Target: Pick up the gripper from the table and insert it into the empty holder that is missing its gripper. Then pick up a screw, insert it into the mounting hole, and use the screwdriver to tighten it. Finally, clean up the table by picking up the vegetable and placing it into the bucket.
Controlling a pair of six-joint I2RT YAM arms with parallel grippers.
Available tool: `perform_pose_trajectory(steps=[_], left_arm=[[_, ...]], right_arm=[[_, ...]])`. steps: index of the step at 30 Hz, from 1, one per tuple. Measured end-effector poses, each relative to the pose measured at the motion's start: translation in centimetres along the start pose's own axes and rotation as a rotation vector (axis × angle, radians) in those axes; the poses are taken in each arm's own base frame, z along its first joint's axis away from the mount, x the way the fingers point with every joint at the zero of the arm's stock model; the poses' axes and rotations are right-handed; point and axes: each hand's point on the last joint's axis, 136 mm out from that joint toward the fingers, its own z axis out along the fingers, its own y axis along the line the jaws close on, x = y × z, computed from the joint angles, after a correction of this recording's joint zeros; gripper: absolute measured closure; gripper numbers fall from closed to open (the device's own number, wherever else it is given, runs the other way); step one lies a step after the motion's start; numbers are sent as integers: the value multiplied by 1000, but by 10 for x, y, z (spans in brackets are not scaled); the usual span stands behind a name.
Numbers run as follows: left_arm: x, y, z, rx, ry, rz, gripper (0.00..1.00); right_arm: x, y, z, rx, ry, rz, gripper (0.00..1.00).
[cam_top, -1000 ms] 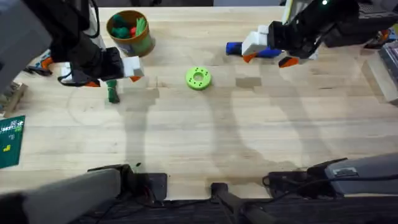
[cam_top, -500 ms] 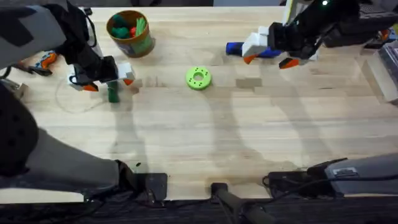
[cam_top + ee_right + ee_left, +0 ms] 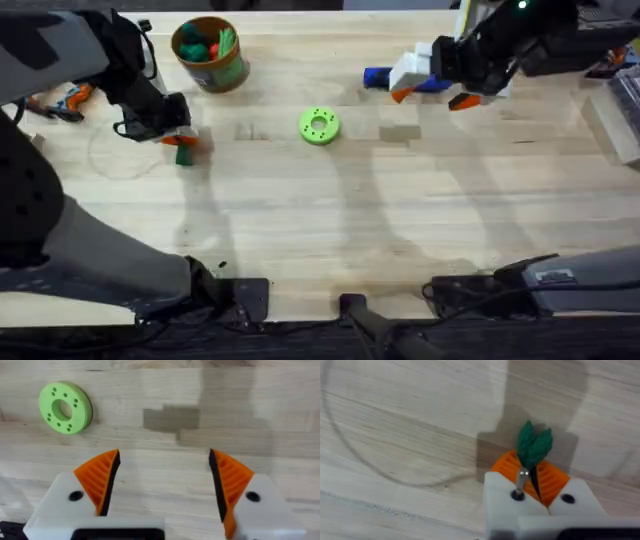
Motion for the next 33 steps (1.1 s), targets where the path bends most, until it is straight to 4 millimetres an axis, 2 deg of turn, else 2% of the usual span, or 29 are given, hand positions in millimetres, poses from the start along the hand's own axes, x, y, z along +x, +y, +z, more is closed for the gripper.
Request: perform_pose_trajectory(steps=[3, 5, 9, 15, 19, 22, 25, 33], left_arm=[[-4, -8, -8, 49, 1, 32, 990], [-15, -18, -20, 101, -30, 65, 991], [-51, -37, -63, 210, -179, 133, 992], [-128, -67, -142, 355, -557, 234, 992], [-154, -77, -164, 395, -696, 254, 992], [-166, -82, -166, 411, -735, 230, 992], [-172, -90, -154, 427, -721, 214, 992], [-170, -118, -94, 428, -597, 216, 993]], right_arm=[[0, 0, 0, 0, 0, 0, 8], [0, 0, 0, 0, 0, 0, 8], [0, 0, 0, 0, 0, 0, 8], [0, 0, 0, 0, 0, 0, 8], [0, 0, 0, 0, 0, 0, 8], [0, 0, 0, 0, 0, 0, 9], [0, 0, 0, 0, 0, 0, 9], [0, 0, 0, 0, 0, 0, 8]])
